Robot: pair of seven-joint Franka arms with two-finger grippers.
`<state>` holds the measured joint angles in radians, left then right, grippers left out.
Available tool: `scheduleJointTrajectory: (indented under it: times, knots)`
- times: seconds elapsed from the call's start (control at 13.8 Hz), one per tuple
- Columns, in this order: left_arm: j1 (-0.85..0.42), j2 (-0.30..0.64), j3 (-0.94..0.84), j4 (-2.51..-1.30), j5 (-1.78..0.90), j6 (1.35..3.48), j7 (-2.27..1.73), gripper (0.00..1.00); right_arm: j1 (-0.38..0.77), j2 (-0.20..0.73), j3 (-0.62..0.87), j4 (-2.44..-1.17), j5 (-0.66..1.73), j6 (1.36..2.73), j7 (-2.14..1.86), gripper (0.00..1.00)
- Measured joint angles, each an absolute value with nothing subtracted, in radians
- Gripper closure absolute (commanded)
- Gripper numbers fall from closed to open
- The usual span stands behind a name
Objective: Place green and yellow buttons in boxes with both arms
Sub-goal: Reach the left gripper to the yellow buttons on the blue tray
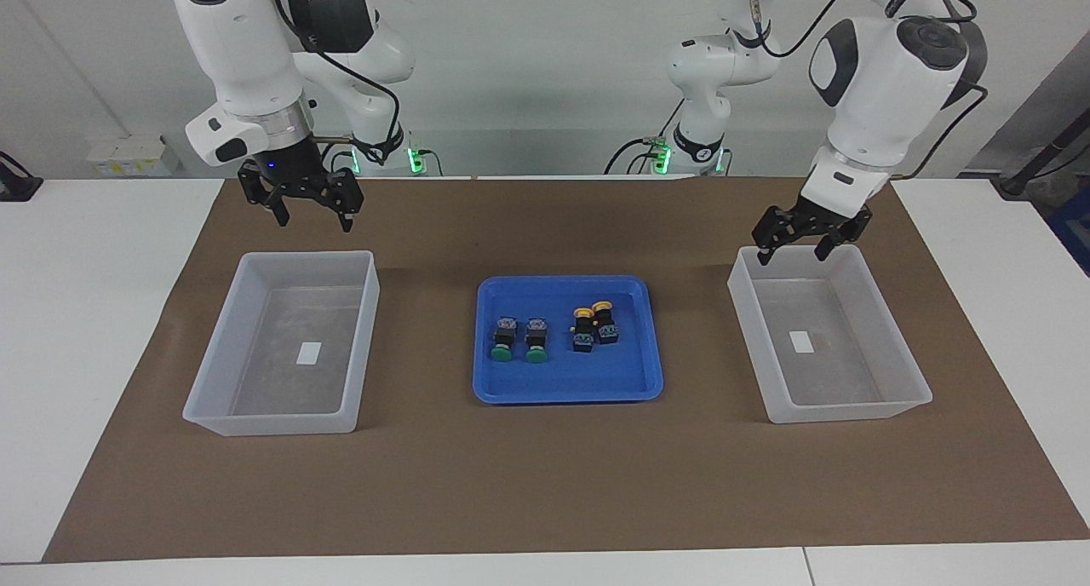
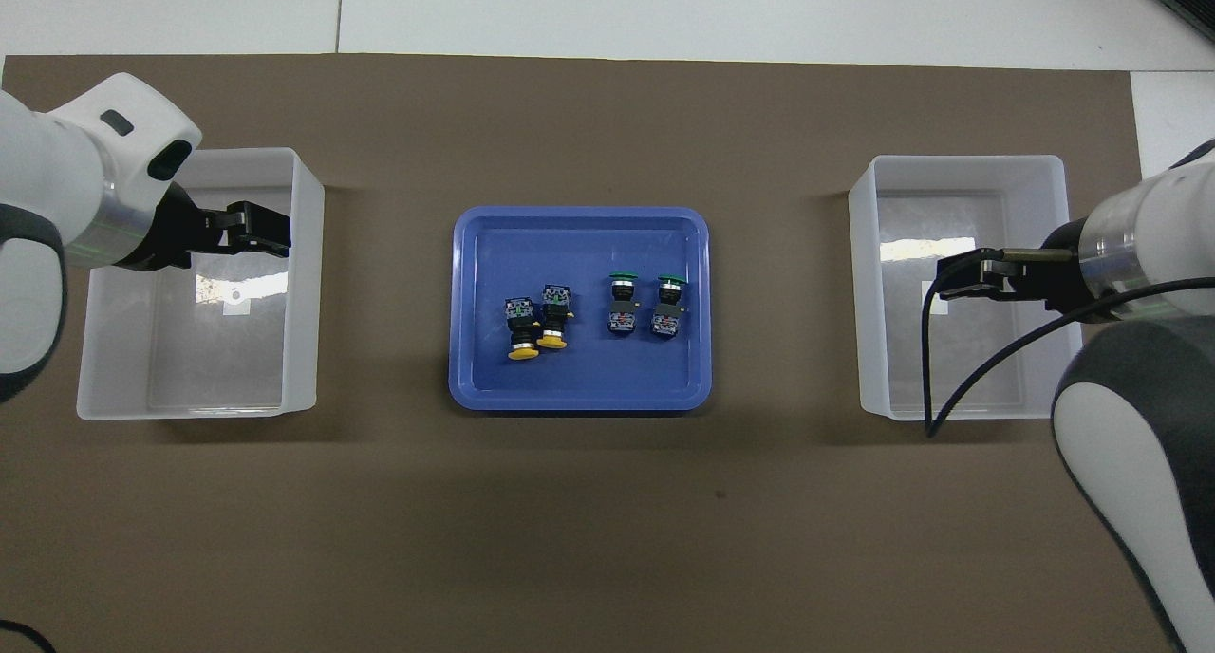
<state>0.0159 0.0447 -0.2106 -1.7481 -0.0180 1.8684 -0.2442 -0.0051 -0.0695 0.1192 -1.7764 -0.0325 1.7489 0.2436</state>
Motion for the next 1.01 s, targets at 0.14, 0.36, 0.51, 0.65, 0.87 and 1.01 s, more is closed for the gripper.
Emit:
scheduleJointTrajectory:
  times: [0.14, 0.36, 0.51, 0.65, 0.87, 1.01]
  knots:
    - [-0.018, 0.046, -0.211, -1.791, -0.018, 1.926, -0.301, 0.00, -0.005, -0.070, 0.119, -1.776, -0.032, 1.749, 0.244, 0.00]
    - [-0.053, 0.049, -0.211, -1.840, -0.018, 2.009, -0.377, 0.00, -0.005, -0.070, 0.119, -1.776, -0.032, 1.749, 0.244, 0.00]
    - [-0.091, 0.058, -0.212, -1.862, -0.018, 2.050, -0.445, 0.00, -0.005, -0.069, 0.119, -1.776, -0.032, 1.749, 0.244, 0.00]
    - [-0.133, 0.071, -0.212, -1.869, -0.018, 2.081, -0.511, 0.00, -0.005, -0.069, 0.119, -1.776, -0.032, 1.749, 0.244, 0.00]
    - [-0.171, 0.089, -0.212, -1.889, -0.018, 2.139, -0.559, 0.00, -0.005, -0.069, 0.119, -1.776, -0.032, 1.749, 0.244, 0.00]
    - [-0.180, 0.093, -0.212, -1.910, -0.018, 2.171, -0.563, 0.00, -0.005, -0.069, 0.119, -1.776, -0.032, 1.749, 0.244, 0.00]
